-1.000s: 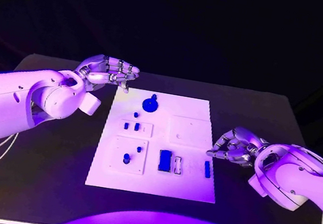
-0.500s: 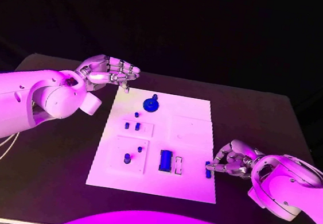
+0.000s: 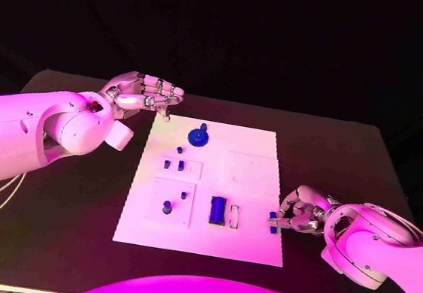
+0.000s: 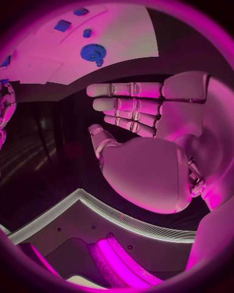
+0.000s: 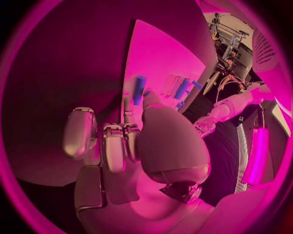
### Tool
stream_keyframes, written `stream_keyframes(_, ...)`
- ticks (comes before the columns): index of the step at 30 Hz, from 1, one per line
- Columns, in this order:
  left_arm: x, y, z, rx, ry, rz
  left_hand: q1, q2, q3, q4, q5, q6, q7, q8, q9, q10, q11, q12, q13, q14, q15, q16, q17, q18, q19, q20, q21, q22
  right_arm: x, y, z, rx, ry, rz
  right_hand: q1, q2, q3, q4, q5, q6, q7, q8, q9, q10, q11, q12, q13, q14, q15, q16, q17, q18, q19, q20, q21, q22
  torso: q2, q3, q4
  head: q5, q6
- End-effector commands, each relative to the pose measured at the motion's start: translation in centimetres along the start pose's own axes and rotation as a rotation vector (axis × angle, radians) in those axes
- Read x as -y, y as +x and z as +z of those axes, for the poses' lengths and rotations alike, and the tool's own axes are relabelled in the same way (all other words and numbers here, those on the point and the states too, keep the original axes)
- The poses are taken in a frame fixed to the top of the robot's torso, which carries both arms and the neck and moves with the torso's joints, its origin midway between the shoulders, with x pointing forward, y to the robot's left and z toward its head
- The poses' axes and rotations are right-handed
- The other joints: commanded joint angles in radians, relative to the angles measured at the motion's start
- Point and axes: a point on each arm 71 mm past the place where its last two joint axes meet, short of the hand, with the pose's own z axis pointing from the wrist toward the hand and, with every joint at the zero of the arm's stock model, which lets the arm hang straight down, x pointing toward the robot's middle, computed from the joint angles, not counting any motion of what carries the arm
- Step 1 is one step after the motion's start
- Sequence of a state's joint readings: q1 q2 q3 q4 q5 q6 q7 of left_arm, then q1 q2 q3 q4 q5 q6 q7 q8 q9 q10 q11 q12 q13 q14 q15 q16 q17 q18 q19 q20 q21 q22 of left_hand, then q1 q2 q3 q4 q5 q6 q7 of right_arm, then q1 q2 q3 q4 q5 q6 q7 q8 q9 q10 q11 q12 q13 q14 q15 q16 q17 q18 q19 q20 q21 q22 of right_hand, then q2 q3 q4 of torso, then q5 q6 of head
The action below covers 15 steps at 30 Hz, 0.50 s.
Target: Assemble the parts on the task board
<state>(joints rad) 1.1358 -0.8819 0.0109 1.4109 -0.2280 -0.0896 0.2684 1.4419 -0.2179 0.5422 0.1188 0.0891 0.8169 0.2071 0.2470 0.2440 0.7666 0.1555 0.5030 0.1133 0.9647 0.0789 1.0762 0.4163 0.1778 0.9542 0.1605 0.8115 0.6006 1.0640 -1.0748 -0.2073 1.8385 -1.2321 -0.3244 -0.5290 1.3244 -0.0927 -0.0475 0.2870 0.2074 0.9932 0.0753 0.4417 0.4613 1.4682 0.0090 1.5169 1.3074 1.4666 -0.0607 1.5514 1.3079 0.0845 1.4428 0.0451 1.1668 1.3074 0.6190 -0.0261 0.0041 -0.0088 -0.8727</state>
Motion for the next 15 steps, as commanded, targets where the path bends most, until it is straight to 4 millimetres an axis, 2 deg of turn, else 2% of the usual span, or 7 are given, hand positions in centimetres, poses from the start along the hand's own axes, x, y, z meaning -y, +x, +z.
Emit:
stream_keyframes(1,0.13,0.23,0.03,-0.020,0.009,-0.012,0.002,0.001,0.000,0.002,-0.001,-0.007,0.008,0.004,-0.001,-0.006,0.002,0.005,-0.002,-0.005,0.000,-0.001,-0.002,0.007,0.003,0.006,-0.004,-0.002,-0.06,0.80,0.15,-0.043,0.000,-0.052,-0.004,-0.002,0.005,0.001,0.005,0.009,-0.001,0.003,0.001,0.067,-0.009,-0.006,0.214,0.087,-0.001,-0.004,0.176,-0.007,0.001,0.003,-0.006,0.095,0.000,0.0002,0.0000,0.000,0.000)
stream_keyframes(6,0.13,0.20,0.01,-0.021,0.008,-0.012,0.002,0.001,0.000,0.002,-0.001,-0.007,0.008,0.004,-0.001,-0.006,0.002,0.005,-0.002,-0.005,0.000,-0.001,-0.002,0.007,0.003,0.006,-0.004,-0.002,-0.35,1.07,0.49,-0.036,-0.013,-0.106,0.019,-0.007,0.016,-0.004,0.006,0.009,-0.005,0.002,0.011,0.067,-0.013,-0.007,0.213,0.087,-0.005,-0.005,0.174,-0.007,0.001,0.000,-0.009,0.095,0.000,0.0005,0.0008,0.001,0.000)
stream_keyframes(11,0.12,0.17,-0.02,-0.020,0.008,-0.012,0.002,0.001,0.000,0.002,-0.001,-0.007,0.008,0.004,-0.001,-0.006,0.002,0.005,-0.002,-0.005,0.000,-0.001,-0.002,0.007,0.003,0.006,-0.004,-0.002,-0.68,1.30,0.82,-0.027,-0.030,-0.173,0.072,-0.019,0.043,-0.015,0.007,0.007,-0.007,-0.004,0.024,0.066,-0.016,-0.011,0.211,0.086,-0.008,-0.007,0.171,-0.007,0.001,-0.004,-0.012,0.095,0.000,0.0000,0.0004,0.001,0.000)
stream_keyframes(15,0.11,0.16,-0.03,-0.021,0.007,-0.012,0.002,0.001,0.000,0.002,-0.001,-0.007,0.008,0.004,-0.001,-0.006,0.002,0.005,-0.002,-0.005,0.000,-0.001,-0.002,0.007,0.003,0.006,-0.004,-0.002,-0.91,1.58,1.00,-0.029,-0.041,-0.220,0.130,-0.054,0.114,-0.009,0.009,0.014,-0.007,-0.020,0.034,0.063,-0.016,-0.016,0.208,0.086,-0.009,-0.008,0.169,-0.007,0.000,-0.005,-0.017,0.096,0.000,-0.0001,0.0005,0.001,0.000)
